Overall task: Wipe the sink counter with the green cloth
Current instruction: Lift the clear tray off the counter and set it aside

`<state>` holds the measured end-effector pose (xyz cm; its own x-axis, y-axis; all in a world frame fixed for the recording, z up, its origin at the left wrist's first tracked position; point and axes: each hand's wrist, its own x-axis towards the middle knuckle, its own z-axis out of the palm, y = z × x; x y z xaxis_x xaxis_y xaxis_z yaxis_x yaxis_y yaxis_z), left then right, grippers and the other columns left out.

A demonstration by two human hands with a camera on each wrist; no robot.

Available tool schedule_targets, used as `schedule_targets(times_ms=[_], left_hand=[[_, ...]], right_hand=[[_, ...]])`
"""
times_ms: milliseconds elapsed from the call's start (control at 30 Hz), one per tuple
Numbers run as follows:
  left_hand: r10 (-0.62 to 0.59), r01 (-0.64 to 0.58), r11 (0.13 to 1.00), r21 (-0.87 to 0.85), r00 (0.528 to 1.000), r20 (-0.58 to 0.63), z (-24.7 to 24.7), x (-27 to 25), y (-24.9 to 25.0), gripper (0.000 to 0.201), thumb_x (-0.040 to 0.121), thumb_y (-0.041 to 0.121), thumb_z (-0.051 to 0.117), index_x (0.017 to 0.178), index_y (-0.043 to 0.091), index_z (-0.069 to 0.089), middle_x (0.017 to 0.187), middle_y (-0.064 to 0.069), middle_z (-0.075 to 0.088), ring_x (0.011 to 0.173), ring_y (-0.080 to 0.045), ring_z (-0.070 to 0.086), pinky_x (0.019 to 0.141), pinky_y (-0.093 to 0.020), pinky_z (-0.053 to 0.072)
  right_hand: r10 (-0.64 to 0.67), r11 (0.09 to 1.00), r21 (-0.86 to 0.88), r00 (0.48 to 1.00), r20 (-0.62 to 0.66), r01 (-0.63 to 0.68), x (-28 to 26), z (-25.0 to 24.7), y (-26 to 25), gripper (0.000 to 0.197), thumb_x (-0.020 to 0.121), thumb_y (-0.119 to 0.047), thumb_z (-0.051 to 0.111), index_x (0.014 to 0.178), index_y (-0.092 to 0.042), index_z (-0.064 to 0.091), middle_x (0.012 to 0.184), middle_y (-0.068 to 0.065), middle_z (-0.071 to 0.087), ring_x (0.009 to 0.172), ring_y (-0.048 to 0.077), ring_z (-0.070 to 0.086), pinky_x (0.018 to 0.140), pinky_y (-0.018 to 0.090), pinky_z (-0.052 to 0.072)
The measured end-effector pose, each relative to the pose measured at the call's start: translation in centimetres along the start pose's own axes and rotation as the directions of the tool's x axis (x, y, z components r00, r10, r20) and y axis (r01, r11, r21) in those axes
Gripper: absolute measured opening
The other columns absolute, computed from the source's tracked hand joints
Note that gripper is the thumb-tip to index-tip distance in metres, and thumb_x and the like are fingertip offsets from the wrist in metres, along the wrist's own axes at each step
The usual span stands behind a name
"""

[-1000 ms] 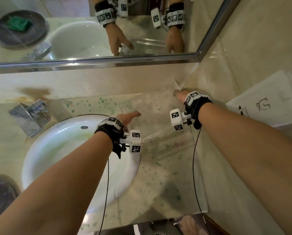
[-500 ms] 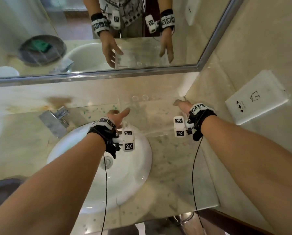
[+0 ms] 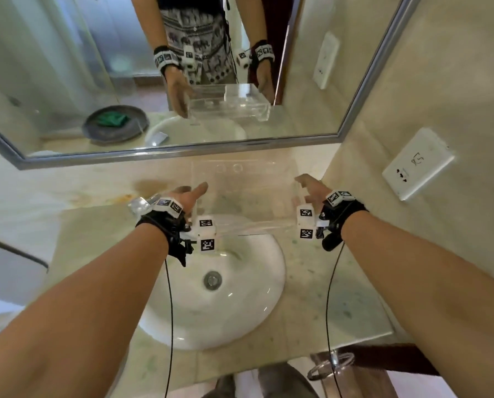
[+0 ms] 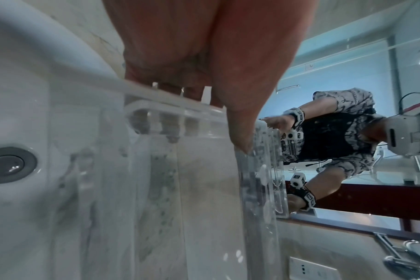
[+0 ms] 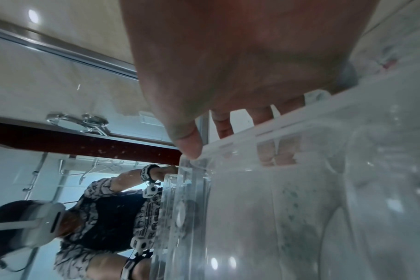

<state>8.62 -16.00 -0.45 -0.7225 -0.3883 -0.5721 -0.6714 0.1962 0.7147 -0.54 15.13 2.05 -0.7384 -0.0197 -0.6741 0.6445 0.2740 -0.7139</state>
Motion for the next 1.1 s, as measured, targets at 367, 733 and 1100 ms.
schedule_targets(times_ms=[367,733,1100], left_hand=[[0.020,-0.011,0.998,0.057,0.986,-0.163,-6.9,-8.8,-3.5,0.081,0.084,0.070,0.051,0.145,0.017,0.043,0.089,-0.015,0.064,0.059,-0.023,0.056,0.049,-0.028,0.046],[-0.167,0.159,0.986,-0.052,0.940,-0.297,-12.2,-15.8,-11.2,0.081,0.076,0.075,0.055,0.133,0.018,0.052,0.123,-0.009,0.061,0.090,-0.033,0.064,0.086,-0.048,0.053],[-0.339,0.230,0.920,-0.317,0.872,-0.352,-19.8,-17.6,-19.4,0.093,0.066,0.068,0.071,0.135,0.008,0.052,0.129,-0.015,0.060,0.107,-0.037,0.062,0.097,-0.054,0.047]], right_hand=[[-0.075,0.997,-0.025,0.987,0.143,0.080,-6.6,6.6,-1.0,0.018,0.093,-0.032,0.049,0.082,-0.017,0.050,0.079,0.005,0.052,0.062,0.022,0.049,0.060,0.032,0.041],[-0.059,0.966,-0.215,0.929,0.366,0.146,-9.1,14.3,1.8,0.051,0.092,-0.042,0.051,0.129,-0.007,0.047,0.109,0.015,0.056,0.099,0.031,0.054,0.095,0.045,0.042],[-0.041,0.934,-0.291,0.869,0.493,0.209,-13.4,24.1,3.5,0.022,0.097,-0.030,0.045,0.096,-0.010,0.055,0.085,0.011,0.058,0.072,0.026,0.055,0.063,0.031,0.044]])
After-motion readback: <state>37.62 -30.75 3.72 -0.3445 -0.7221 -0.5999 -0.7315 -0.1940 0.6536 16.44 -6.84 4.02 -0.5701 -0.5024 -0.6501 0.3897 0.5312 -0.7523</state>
